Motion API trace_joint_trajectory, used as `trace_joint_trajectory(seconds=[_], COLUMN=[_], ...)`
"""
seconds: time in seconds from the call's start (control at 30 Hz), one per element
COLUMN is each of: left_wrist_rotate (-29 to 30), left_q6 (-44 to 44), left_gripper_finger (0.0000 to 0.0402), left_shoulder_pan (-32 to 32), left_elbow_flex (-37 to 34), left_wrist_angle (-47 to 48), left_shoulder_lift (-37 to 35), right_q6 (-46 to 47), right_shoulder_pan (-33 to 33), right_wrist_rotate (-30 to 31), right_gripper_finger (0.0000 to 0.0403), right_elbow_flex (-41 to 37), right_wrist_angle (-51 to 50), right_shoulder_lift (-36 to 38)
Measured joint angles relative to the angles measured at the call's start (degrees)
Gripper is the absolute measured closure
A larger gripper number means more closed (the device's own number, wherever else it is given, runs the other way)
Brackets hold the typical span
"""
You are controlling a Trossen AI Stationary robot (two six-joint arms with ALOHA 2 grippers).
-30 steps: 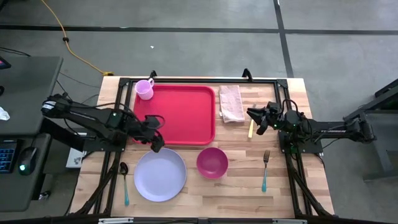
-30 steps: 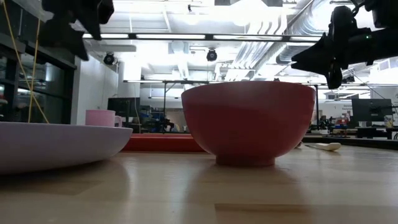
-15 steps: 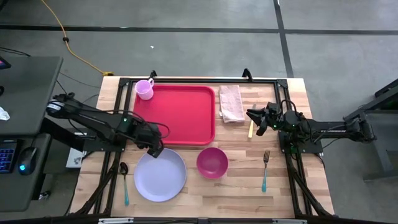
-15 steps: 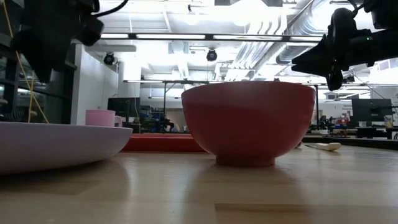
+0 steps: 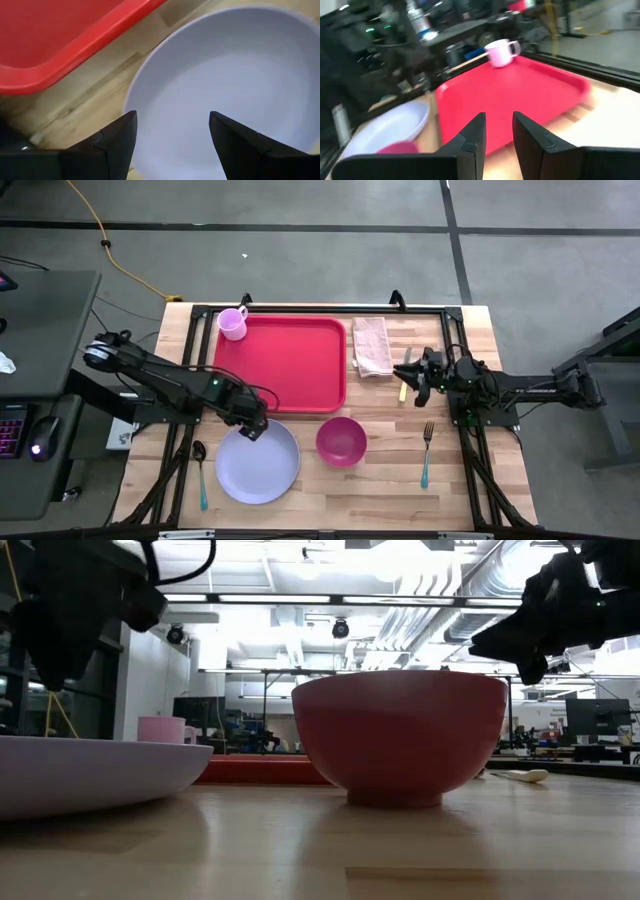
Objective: Set up tray
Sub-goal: Put the purple plate on the red serving tray to the bottom right of the pink mug
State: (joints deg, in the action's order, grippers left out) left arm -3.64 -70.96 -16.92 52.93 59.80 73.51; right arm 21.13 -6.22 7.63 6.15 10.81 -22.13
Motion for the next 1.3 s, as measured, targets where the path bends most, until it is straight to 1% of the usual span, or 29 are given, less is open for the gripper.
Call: trace_joint_trajectory(seconds=[0.07, 0.13, 0.37, 0.53, 0.73, 0.93, 1.1, 1.3], left_wrist_rotate=[0.09, 0.09, 2.90, 3.17, 0.95, 1.22, 1.55, 1.71], left_q6=[-0.13, -0.88, -5.01, -7.25, -9.18, -9.87, -9.46, -8.40], left_gripper_finger=[0.0124, 0.0124, 0.0124, 0.0124, 0.0124, 0.0124, 0.0124, 0.0124], left_shoulder_pan=[-1.01, -1.90, -5.61, -7.63, -7.90, -7.90, -7.88, -7.88], left_elbow_flex=[0.04, 0.02, -0.07, -0.07, -0.07, -0.07, -0.09, -0.09], left_wrist_angle=[0.51, 0.14, 0.36, 0.66, 4.17, 6.51, 6.45, 6.47], left_shoulder_lift=[-0.18, 0.27, 0.16, 0.68, 2.85, 6.13, 8.94, 11.66], right_q6=[-1.67, -2.92, -4.68, -4.18, -3.44, -3.22, -3.19, -3.17], right_shoulder_pan=[0.00, 0.00, -0.04, -0.04, -0.04, -0.04, -0.04, -0.04], right_wrist_rotate=[-2.57, -3.63, -3.55, -3.58, -4.34, -5.93, -7.13, -7.22], right_gripper_finger=[0.0329, 0.0329, 0.0329, 0.0329, 0.0329, 0.0329, 0.0329, 0.0329], right_elbow_flex=[0.00, 0.00, 0.00, 0.00, 0.00, 0.00, 0.00, 0.00], right_wrist_angle=[0.12, 0.34, 0.56, 0.65, 1.35, 1.50, 1.53, 1.81], right_shoulder_lift=[0.02, 0.02, 0.12, 0.13, 0.13, 0.13, 0.13, 0.13])
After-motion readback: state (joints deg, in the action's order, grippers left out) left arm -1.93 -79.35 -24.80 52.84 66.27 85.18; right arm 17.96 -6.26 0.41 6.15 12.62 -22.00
